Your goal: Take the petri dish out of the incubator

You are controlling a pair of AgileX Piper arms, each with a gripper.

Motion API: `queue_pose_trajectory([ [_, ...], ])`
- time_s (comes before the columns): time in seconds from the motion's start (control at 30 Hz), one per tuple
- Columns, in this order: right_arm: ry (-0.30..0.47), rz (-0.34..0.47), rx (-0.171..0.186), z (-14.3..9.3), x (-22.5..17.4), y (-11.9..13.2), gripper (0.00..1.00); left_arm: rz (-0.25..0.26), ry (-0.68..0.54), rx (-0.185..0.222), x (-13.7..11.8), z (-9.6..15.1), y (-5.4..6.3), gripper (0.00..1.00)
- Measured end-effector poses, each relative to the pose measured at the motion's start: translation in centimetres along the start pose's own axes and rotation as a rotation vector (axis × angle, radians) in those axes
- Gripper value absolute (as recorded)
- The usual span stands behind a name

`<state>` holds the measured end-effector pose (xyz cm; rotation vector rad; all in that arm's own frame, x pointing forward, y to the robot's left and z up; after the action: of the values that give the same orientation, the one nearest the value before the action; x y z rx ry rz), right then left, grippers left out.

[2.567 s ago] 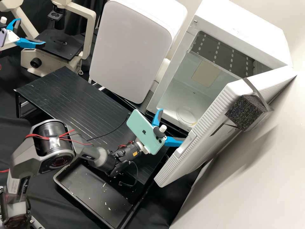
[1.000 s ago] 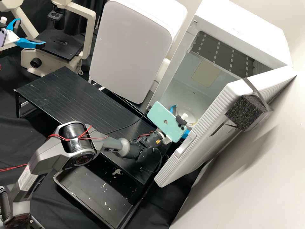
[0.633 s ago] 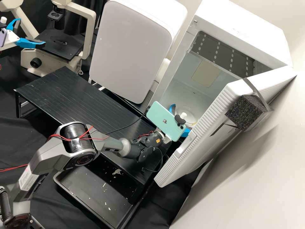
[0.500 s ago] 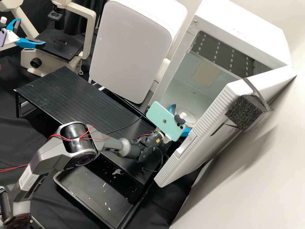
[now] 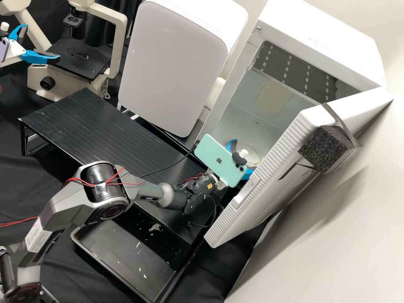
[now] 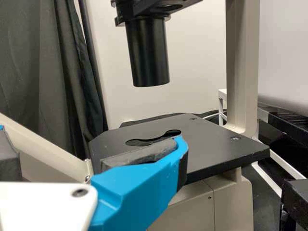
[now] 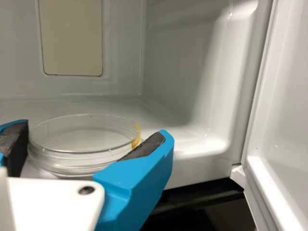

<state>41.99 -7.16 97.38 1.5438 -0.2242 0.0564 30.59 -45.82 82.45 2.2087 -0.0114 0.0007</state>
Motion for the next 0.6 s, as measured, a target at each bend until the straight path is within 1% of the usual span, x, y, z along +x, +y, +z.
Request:
queue_pose_trajectory([
  [0.1, 0.0, 0.0, 0.003, 0.0, 0.0, 0.0, 0.0, 0.0, 0.0, 0.0, 0.0, 0.0, 0.0, 1.0],
  [0.37, 0.006, -0.004, -0.006, -0.11, 0.06, 0.04, 0.0, 0.0, 0.0, 0.0, 0.0, 0.0, 0.0, 1.0],
  [0.47, 0.007, -0.003, 0.002, -0.12, 0.07, 0.06, 0.0, 0.0, 0.0, 0.0, 0.0, 0.0, 0.0, 1.0],
  [0.6, 0.008, -0.003, 0.0, -0.16, 0.09, 0.08, 0.0, 0.0, 0.0, 0.0, 0.0, 0.0, 0.0, 1.0],
])
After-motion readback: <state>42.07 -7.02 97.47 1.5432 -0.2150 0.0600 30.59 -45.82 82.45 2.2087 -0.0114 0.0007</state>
